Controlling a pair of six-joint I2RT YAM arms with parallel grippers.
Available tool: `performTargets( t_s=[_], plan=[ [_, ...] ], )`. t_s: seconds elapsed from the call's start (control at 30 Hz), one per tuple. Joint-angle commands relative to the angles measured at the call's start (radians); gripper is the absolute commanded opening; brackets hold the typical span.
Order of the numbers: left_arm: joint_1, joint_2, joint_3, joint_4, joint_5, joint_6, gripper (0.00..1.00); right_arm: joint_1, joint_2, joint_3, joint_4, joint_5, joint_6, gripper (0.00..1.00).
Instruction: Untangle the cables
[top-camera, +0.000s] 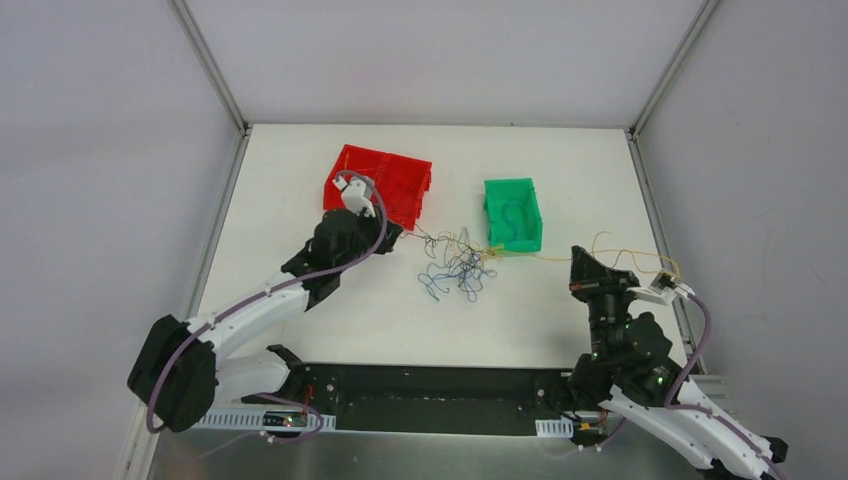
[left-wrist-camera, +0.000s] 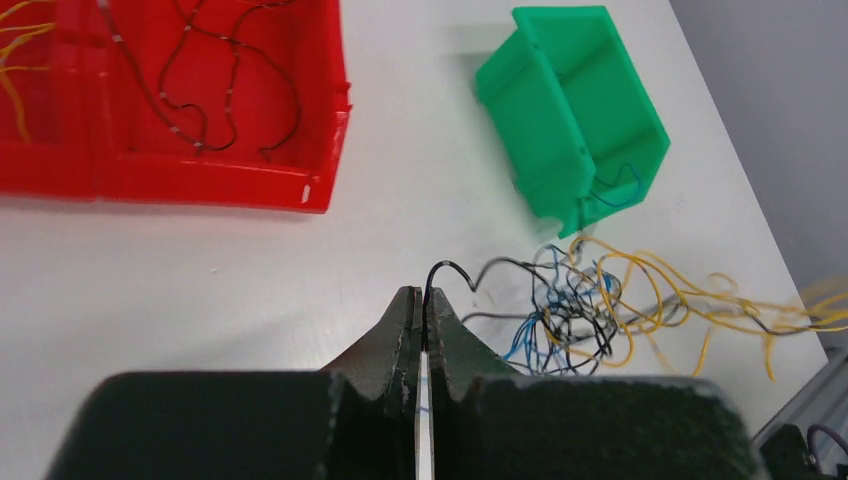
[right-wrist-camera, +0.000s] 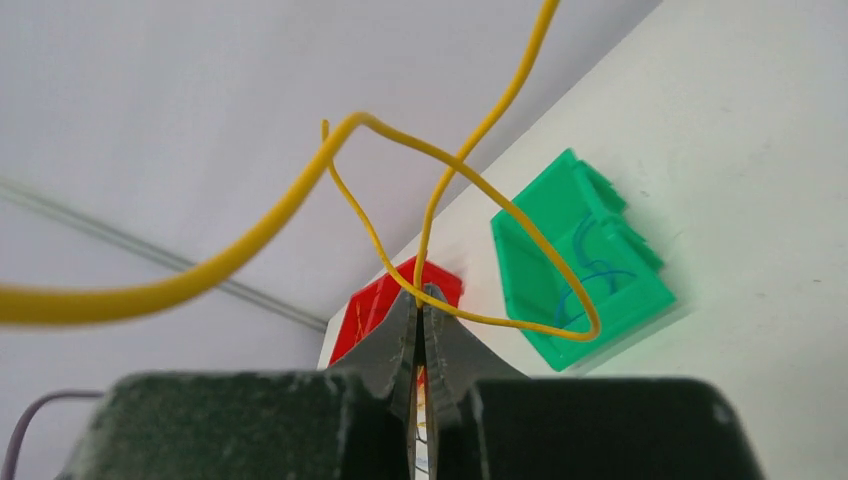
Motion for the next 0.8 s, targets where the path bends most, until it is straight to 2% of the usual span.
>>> performTargets(
  t_s=[0.0,0.17,0.4,0.57,0.77],
  plan=[
    [0.012,-0.156,-0.052,-0.115,-0.215,-0.047,0.0,-0.002,-0.085,0.009,-0.088,0.23,0.056,0.0],
    [0.013,-0.341,-0.092,-0.196,-0.409,-0.032,0.0,-0.002,-0.1,0.065,-0.249,0.359,0.153,0.0],
    [0.012,-0.564,-0.166,-0.249,-0.645,-0.076,0.0,-0.002,-0.099,0.103,-0.335,0.415,0.217,0.0],
    [0.01,-0.681,-0.216,-0.25,-0.72,-0.104,0.0,-0.002,-0.096,0.154,-0.526,0.489,0.391,0.0],
    [0.009,-0.647,-0.206,-0.245,-0.711,-0.106,0.0,-0.002,-0.058,0.168,-0.545,0.478,0.425,0.0]
  ],
)
